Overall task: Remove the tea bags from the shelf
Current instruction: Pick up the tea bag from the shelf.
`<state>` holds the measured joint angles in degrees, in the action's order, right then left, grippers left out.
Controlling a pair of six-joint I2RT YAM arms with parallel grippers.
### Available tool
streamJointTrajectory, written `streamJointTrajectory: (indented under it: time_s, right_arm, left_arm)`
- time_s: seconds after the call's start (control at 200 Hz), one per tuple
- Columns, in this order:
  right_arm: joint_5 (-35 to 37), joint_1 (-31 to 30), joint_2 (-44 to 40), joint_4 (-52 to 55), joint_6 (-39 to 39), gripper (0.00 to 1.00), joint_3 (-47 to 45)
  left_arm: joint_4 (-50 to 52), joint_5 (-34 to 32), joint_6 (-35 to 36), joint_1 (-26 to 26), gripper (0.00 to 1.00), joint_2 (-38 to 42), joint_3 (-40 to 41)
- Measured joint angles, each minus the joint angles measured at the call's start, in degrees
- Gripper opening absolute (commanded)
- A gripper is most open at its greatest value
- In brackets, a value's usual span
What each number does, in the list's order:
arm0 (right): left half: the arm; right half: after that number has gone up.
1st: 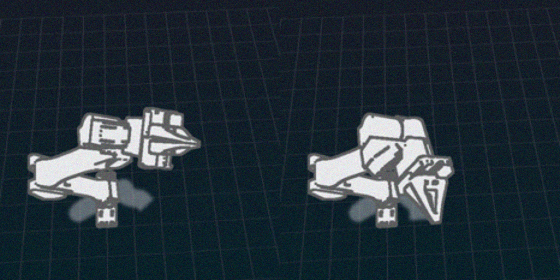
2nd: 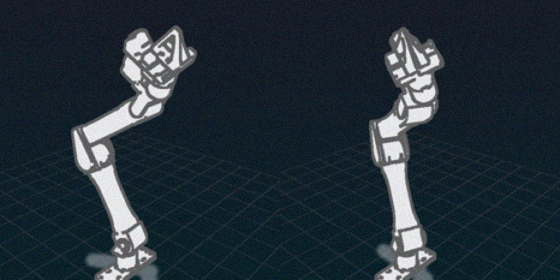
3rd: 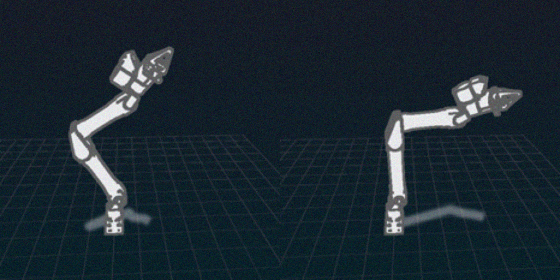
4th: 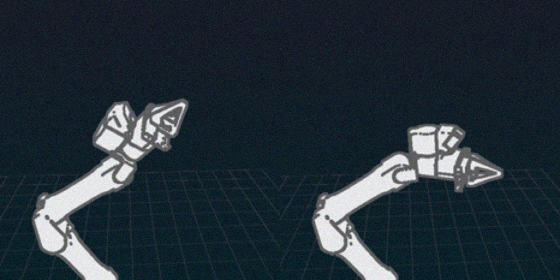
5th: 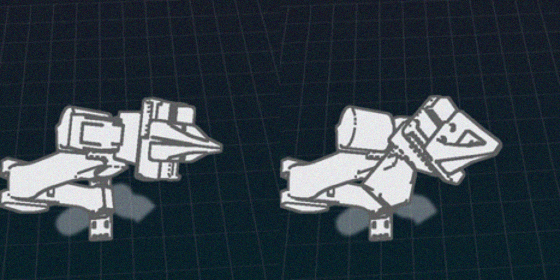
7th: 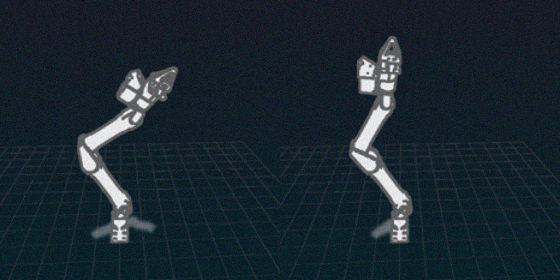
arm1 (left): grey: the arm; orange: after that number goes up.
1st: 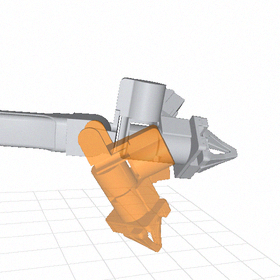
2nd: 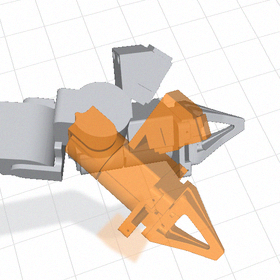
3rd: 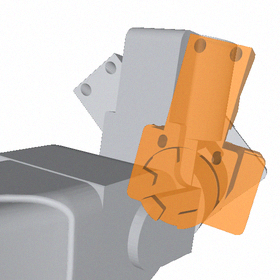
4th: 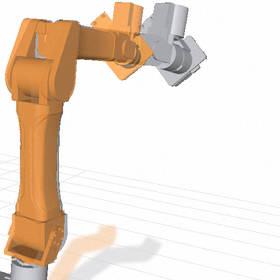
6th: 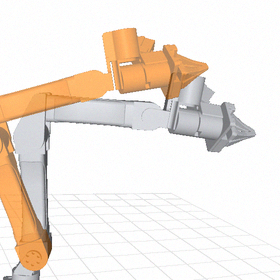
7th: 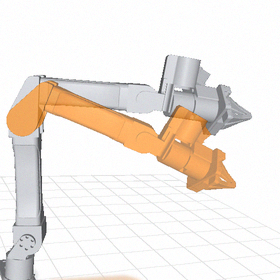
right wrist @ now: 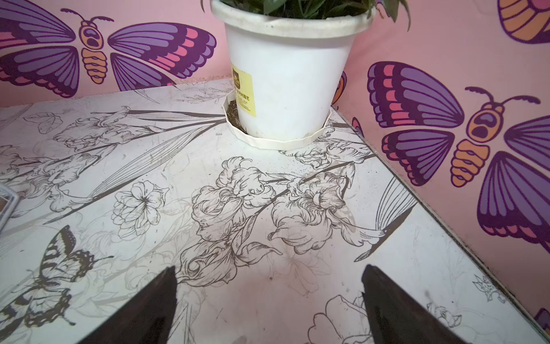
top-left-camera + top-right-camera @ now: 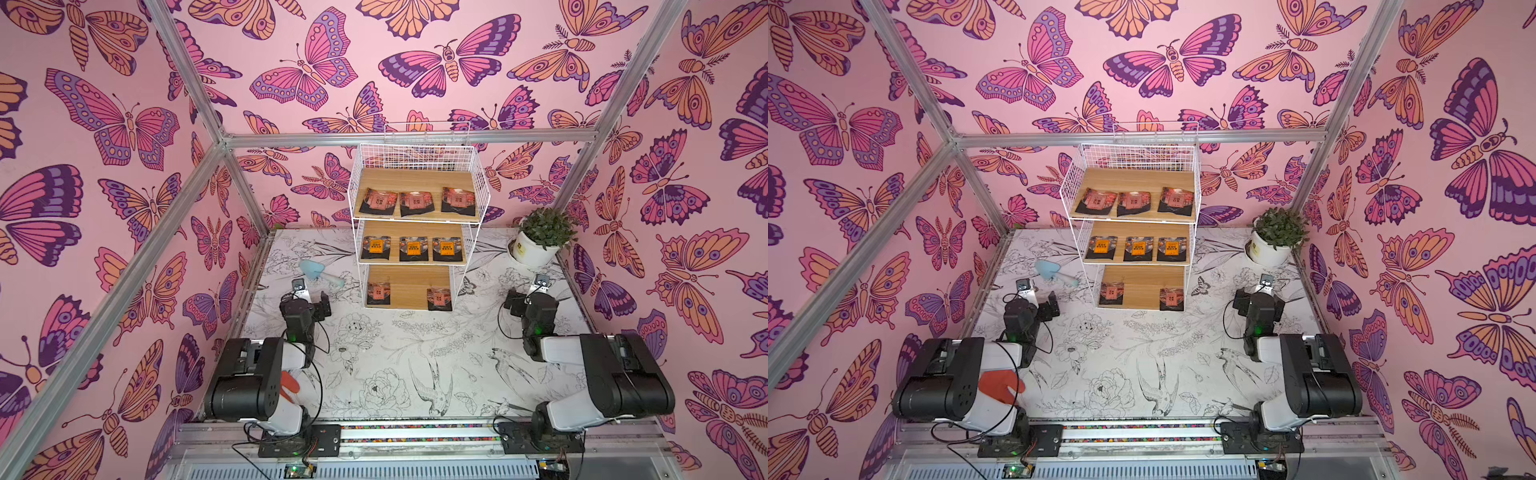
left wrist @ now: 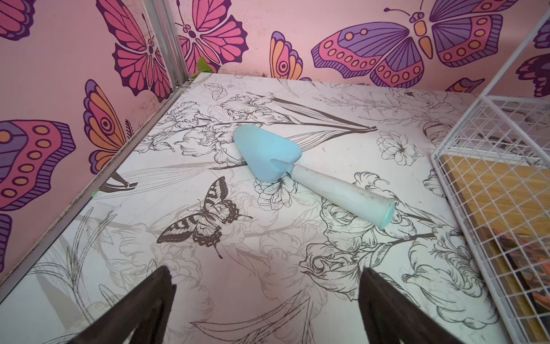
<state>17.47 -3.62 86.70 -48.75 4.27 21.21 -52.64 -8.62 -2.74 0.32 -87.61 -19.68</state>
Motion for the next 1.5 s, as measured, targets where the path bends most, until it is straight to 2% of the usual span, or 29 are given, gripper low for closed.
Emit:
streamJointTrajectory:
  time_s: [1.031, 1.502]
  right_arm:
    - [0.02, 0.0, 0.0, 0.0, 0.0, 0.99, 0.0]
    - [-3.15, 0.52, -1.27, 1.55, -0.5, 0.99, 0.04]
  left_arm:
    - [-0.02, 0.0, 0.0, 0.0, 0.99, 0.0, 0.0]
    - [0.83, -0.31, -0.04, -0.02, 0.99, 0.24, -0.11]
